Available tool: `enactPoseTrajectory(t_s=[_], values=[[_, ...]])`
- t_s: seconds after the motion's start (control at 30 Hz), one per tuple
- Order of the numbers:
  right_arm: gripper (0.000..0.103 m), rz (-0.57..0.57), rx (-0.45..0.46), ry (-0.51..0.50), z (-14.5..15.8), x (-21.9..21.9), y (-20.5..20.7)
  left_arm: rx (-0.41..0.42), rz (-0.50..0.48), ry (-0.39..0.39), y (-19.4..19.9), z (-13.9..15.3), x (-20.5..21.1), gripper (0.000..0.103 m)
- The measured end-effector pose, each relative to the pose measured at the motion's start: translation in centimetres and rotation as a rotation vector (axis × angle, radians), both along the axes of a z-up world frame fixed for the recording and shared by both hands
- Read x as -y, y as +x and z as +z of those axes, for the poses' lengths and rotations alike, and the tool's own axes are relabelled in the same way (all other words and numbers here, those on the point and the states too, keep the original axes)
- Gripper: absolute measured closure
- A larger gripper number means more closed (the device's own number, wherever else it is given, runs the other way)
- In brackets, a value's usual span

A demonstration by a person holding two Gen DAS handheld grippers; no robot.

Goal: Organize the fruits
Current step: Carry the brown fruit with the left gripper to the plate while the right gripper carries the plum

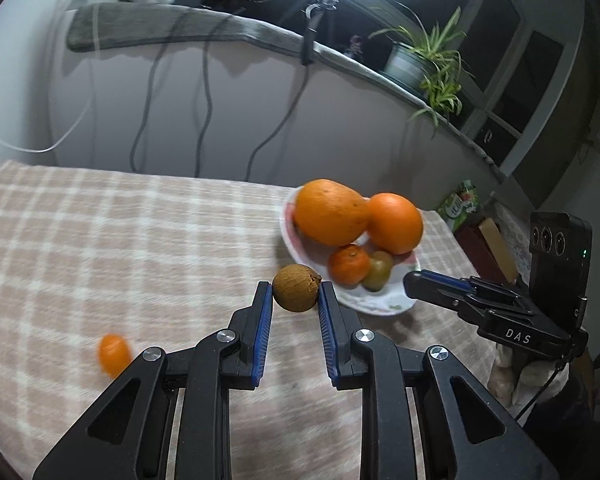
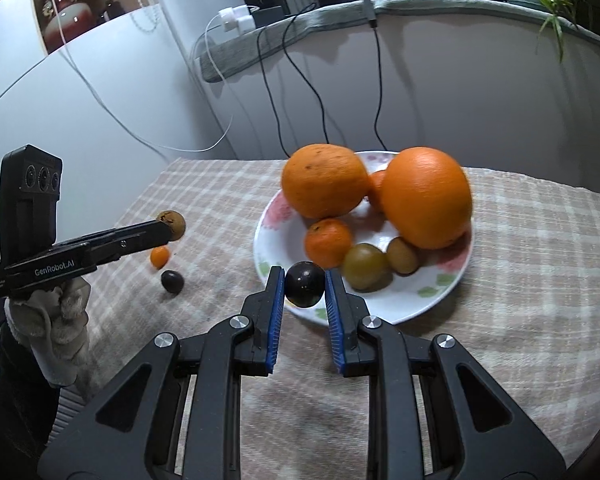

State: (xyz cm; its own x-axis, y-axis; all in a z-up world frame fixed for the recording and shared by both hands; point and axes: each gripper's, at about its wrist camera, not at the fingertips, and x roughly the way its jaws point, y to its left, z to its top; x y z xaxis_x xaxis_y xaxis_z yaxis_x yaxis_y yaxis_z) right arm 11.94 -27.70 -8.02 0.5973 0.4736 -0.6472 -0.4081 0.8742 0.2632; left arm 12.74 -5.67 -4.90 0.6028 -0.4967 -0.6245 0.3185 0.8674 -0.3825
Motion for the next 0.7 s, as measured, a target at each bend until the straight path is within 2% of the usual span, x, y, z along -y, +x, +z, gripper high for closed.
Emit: enactPoseTrajectory(t_s=[0.23, 0.7], values=[[0.082, -0.037, 0.02, -0.013, -0.1, 0.8, 1.1, -0.009, -0.042, 0.026, 0.9, -0.5, 2.9, 0.081], [0.082, -0.034, 0.089, -0.146, 0.0, -1.0, 3.8, -0.028, -0.065, 0.069, 2.1, -1.4, 5.6, 0.081]])
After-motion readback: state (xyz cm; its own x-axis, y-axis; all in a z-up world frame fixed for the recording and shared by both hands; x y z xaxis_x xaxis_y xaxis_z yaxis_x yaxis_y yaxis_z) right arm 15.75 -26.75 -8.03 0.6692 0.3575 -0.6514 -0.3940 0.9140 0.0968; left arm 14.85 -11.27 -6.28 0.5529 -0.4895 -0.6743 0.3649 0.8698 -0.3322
